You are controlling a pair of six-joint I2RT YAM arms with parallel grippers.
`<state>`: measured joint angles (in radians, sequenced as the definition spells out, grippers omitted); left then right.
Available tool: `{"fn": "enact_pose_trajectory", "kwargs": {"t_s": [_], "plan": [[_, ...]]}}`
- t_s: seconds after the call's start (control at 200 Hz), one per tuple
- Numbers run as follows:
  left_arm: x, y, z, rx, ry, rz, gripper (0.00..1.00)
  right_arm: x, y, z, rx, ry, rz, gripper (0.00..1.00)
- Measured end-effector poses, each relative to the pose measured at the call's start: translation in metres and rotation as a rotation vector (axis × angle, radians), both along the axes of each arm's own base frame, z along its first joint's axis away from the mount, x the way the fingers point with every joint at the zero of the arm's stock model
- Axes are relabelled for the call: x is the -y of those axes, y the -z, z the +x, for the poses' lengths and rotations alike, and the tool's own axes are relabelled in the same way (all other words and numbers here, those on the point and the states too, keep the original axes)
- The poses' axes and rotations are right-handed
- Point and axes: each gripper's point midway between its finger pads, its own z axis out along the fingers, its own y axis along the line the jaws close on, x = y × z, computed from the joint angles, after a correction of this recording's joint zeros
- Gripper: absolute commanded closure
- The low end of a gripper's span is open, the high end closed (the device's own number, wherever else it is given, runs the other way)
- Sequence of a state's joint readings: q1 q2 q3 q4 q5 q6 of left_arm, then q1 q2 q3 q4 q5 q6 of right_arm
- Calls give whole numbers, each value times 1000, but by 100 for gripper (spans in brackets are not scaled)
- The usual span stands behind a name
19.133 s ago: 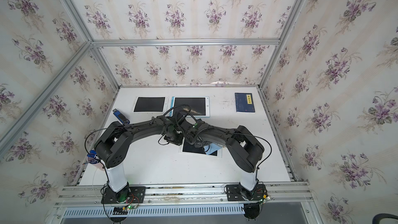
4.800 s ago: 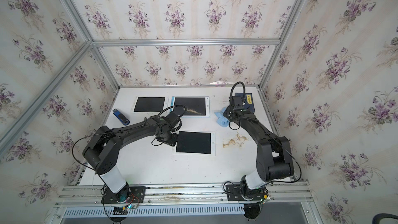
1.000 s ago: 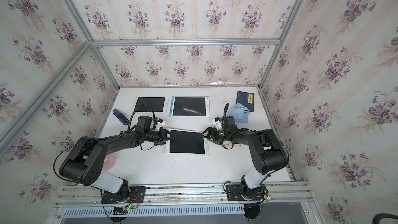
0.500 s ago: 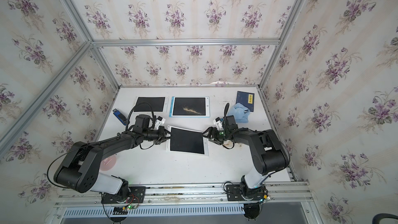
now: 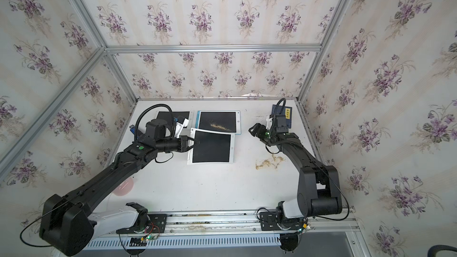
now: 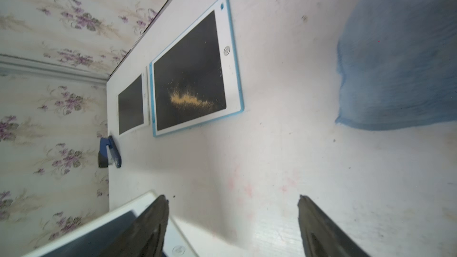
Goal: Wipe the drawing tablet
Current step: Pick up the drawing tablet from the center of the board, then pick up the cleaning item at the center of the board.
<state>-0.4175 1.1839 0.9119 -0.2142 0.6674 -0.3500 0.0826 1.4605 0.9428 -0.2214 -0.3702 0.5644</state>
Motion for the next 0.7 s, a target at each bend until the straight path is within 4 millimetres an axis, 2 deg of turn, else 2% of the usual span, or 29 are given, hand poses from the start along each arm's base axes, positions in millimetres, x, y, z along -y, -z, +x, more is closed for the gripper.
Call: {"fn": "enact_pose_trajectory", "kwargs": {"t_s": [0.085, 0.145, 0.22, 0.35, 0.395, 0.515, 0.699], "plan": [[11, -16, -6, 126, 45, 38, 100, 25, -1, 15, -17, 110, -78, 12], [16, -16, -9, 189, 70, 64, 100, 42, 0, 23, -39, 191, -135, 10], [26, -4, -18, 299, 114, 137, 100, 65, 2, 34, -59, 284, -224, 7], [55, 29, -56, 578, 306, 295, 100, 96, 9, 50, -106, 399, -333, 5], [64, 38, -64, 694, 358, 329, 100, 103, 12, 55, -124, 427, -357, 5], [81, 53, -67, 969, 428, 447, 100, 119, 25, 66, -170, 483, -404, 5], [98, 70, -76, 1295, 539, 646, 100, 122, 60, 61, -267, 490, -424, 6]]}}
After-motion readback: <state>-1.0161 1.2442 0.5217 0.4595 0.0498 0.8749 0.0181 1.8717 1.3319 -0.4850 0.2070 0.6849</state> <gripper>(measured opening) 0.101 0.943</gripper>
